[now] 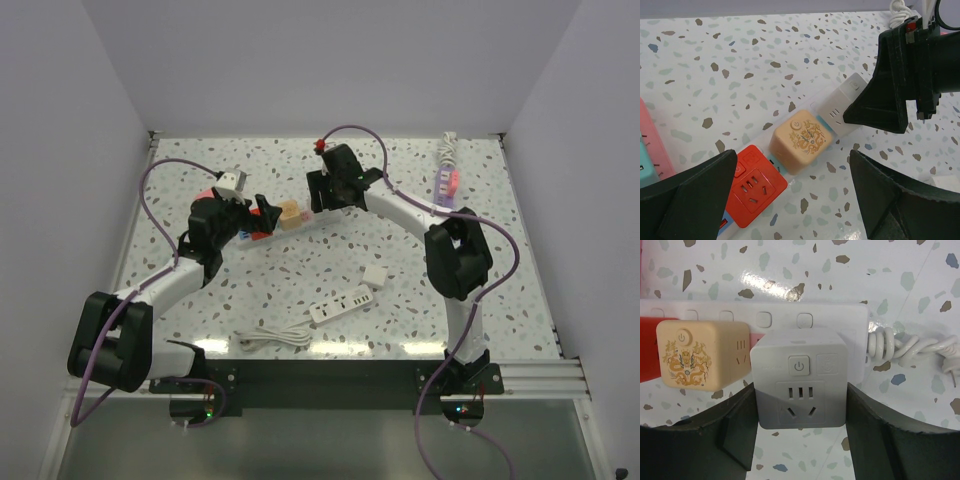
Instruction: Insert the plug
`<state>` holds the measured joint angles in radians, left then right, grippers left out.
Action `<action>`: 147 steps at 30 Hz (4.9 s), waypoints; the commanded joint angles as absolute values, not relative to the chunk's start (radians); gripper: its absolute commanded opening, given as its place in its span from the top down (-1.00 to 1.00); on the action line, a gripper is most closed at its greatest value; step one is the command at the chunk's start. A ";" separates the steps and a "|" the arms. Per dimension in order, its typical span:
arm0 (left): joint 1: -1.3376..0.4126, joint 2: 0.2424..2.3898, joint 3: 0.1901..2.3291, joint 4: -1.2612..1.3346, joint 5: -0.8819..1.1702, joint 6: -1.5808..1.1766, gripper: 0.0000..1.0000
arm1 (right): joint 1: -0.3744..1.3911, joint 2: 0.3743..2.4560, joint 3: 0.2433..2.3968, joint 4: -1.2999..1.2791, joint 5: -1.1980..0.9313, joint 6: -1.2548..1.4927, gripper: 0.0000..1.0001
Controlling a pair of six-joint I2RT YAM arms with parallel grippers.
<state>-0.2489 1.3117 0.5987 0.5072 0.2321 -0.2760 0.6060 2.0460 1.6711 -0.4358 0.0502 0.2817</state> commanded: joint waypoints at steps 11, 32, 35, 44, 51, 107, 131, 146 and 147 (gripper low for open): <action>-0.244 1.308 0.634 0.528 0.244 -0.259 -1.00 | 0.603 2.010 1.684 -0.419 0.092 0.295 1.00; -0.244 1.308 0.632 0.526 0.244 -0.259 -1.00 | 0.618 2.071 1.721 -0.454 0.118 0.299 1.00; -0.244 1.307 0.632 0.528 0.244 -0.259 -1.00 | 0.618 2.069 1.723 -0.456 0.123 0.299 1.00; -0.244 1.308 0.632 0.526 0.242 -0.259 -1.00 | 0.630 2.089 1.738 -0.459 0.120 0.302 1.00; -0.244 1.308 0.632 0.526 0.242 -0.259 -1.00 | 0.644 2.103 1.747 -0.465 0.117 0.305 1.00; -0.244 1.301 0.640 0.502 0.199 -0.250 -1.00 | 0.658 2.011 1.646 -0.333 0.127 0.265 1.00; -0.245 1.284 0.627 0.508 0.218 -0.253 -1.00 | 0.658 1.990 1.620 -0.356 0.184 0.256 1.00; -0.245 1.276 0.624 0.511 0.224 -0.253 -1.00 | 0.660 2.011 1.604 -0.351 0.158 0.267 1.00; -0.245 1.278 0.626 0.511 0.224 -0.253 -1.00 | 0.660 2.020 1.612 -0.360 0.158 0.267 1.00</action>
